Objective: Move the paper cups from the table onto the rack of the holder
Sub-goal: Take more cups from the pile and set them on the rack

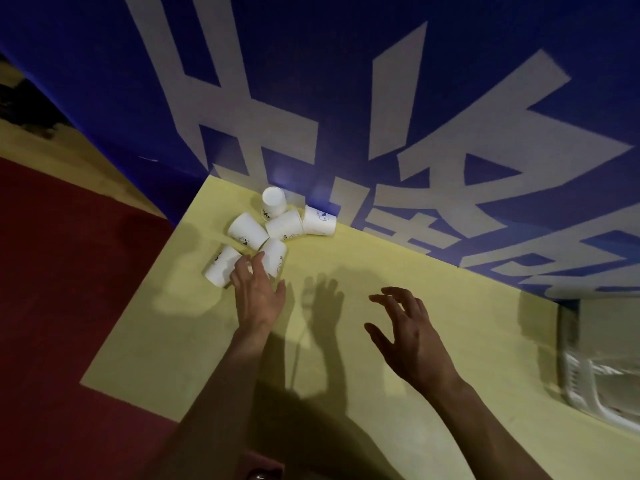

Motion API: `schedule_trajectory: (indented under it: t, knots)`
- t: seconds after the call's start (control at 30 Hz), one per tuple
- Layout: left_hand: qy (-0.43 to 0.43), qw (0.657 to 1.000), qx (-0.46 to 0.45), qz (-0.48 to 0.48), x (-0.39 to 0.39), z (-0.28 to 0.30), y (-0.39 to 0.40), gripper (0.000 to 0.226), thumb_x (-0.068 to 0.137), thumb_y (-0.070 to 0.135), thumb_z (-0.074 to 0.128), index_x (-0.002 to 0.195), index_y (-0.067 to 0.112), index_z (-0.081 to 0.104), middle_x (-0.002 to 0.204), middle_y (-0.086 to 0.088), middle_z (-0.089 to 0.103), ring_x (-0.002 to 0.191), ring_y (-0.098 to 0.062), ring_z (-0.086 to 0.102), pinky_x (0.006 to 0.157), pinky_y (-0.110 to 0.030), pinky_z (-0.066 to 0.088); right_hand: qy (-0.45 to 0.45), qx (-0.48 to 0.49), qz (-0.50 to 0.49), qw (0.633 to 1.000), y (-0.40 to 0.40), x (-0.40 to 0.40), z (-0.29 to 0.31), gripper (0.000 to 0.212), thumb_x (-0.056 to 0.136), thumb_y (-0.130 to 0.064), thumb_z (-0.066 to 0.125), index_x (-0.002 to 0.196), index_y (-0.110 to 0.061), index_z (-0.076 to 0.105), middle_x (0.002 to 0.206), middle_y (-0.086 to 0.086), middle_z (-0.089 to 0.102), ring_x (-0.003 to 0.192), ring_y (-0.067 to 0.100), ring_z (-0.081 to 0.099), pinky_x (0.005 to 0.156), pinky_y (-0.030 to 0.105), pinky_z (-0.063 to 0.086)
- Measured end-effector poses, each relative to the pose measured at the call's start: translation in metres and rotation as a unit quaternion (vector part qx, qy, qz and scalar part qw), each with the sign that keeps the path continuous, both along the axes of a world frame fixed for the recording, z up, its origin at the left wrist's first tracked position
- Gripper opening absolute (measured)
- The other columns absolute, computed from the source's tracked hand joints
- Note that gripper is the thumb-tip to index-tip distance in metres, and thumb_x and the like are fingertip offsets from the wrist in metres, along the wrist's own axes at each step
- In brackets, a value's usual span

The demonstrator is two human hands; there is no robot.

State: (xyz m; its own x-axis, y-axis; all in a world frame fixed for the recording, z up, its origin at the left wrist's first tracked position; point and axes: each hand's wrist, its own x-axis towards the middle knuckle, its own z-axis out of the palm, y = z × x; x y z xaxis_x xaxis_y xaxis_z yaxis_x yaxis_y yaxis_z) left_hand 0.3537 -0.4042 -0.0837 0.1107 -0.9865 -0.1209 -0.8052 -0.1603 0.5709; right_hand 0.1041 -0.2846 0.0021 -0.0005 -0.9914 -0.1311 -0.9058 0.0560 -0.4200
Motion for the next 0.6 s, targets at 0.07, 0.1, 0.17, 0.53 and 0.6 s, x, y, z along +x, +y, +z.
schedule_trajectory:
  t: [0.07,0.1,0.17,0.53,0.6]
  knots:
    - [-0.008,1.0,0.012,-0.005,0.001,-0.007,-0.007,0.073,0.077,0.019,0.083,0.14,0.003,0.049,0.138,-0.025,0.043,0.129,-0.045,0.039,0.109,-0.049,0.029,0.007,0.007,-0.008,1.0,-0.006,0.002,-0.003,0.05,0.094,-0.042,0.068,0.14,-0.028,0.052,0.147,-0.002,0.045,0.126,0.021,0.052,0.087,0.034,0.059]
    - [-0.011,1.0,0.018,-0.002,0.002,-0.011,-0.011,0.073,0.077,0.019,0.082,0.14,0.004,0.048,0.138,-0.025,0.044,0.13,-0.045,0.04,0.11,-0.048,0.029,0.008,0.01,-0.011,1.0,-0.009,0.002,-0.005,0.05,0.094,-0.042,0.067,0.139,-0.028,0.052,0.146,-0.003,0.045,0.126,0.02,0.052,0.086,0.033,0.059]
    - [-0.019,1.0,0.022,0.003,0.002,-0.016,-0.018,0.073,0.076,0.019,0.082,0.14,0.004,0.049,0.134,-0.025,0.046,0.127,-0.044,0.042,0.109,-0.048,0.03,0.009,0.008,-0.01,1.0,-0.016,0.004,-0.009,0.049,0.095,-0.043,0.066,0.139,-0.028,0.053,0.146,-0.003,0.046,0.124,0.019,0.053,0.084,0.032,0.059]
    - [0.065,0.998,0.019,0.017,0.01,-0.026,-0.016,0.069,0.082,0.029,0.07,0.143,0.005,0.047,0.125,-0.02,0.052,0.108,-0.04,0.053,0.094,-0.048,0.045,0.033,0.006,0.039,0.999,-0.102,0.025,-0.03,0.058,0.094,-0.034,0.071,0.145,-0.021,0.047,0.146,0.004,0.044,0.125,0.029,0.05,0.094,0.04,0.054]
    - [0.068,0.998,0.013,0.011,0.014,-0.024,-0.011,0.074,0.08,0.047,0.058,0.141,0.006,0.049,0.123,-0.019,0.054,0.108,-0.037,0.052,0.092,-0.045,0.042,0.043,0.006,0.056,0.997,-0.132,0.031,-0.035,0.063,0.093,-0.029,0.071,0.149,-0.017,0.044,0.148,0.012,0.043,0.128,0.033,0.047,0.098,0.044,0.052]
